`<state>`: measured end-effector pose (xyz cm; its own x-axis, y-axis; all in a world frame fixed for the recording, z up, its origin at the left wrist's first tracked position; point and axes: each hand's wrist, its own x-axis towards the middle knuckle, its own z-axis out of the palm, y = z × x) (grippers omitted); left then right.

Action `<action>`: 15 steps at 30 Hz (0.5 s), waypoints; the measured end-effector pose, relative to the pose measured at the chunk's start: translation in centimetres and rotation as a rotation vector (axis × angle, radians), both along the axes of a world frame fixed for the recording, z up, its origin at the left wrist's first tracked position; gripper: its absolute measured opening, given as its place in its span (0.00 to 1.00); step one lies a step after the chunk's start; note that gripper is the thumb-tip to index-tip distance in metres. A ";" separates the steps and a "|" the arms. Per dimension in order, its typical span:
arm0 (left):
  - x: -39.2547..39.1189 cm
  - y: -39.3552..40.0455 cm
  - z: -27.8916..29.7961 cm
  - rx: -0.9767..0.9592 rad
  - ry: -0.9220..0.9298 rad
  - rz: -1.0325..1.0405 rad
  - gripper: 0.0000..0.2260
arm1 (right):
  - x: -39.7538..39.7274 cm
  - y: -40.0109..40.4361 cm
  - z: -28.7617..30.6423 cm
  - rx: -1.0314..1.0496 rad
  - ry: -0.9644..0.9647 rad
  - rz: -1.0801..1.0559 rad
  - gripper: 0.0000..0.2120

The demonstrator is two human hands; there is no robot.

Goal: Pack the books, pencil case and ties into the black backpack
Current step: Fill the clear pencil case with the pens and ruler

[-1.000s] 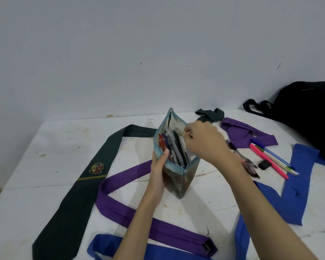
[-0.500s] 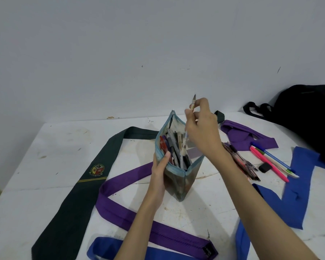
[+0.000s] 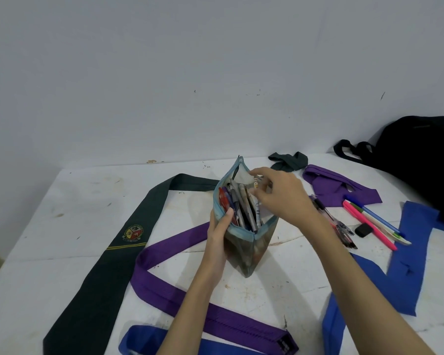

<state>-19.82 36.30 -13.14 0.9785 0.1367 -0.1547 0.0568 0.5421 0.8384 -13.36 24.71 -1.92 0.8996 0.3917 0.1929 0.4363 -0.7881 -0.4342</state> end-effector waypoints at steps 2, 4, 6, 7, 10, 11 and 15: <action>0.1 0.1 0.0 -0.011 0.000 0.001 0.33 | 0.3 -0.8 0.4 0.024 0.063 0.048 0.18; 0.1 0.1 0.0 -0.023 -0.001 0.002 0.30 | 0.2 -0.9 0.3 -0.069 0.128 0.106 0.17; 0.0 0.0 0.0 -0.037 0.003 -0.002 0.28 | -0.1 -0.5 -0.1 -0.204 0.131 0.119 0.17; 0.0 0.0 0.1 -0.041 0.005 -0.005 0.28 | -0.3 -0.3 -0.3 -0.275 0.112 0.112 0.17; -0.2 -0.1 0.3 -0.038 0.014 -0.002 0.28 | -0.3 0.0 -0.5 -0.411 0.009 0.073 0.15; -0.2 -0.1 0.3 -0.038 0.015 -0.001 0.28 | -0.3 -0.1 -0.5 -0.386 -0.044 0.062 0.13; -0.2 0.2 0.3 -0.065 0.022 -0.004 0.29 | 0.1 -2.0 0.1 0.216 -0.158 -0.114 0.07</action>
<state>-20.03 36.48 -12.82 0.9753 0.1221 -0.1841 0.0766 0.5948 0.8002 -13.24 22.71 -1.83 0.8876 0.2245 0.4022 0.4259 -0.7323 -0.5313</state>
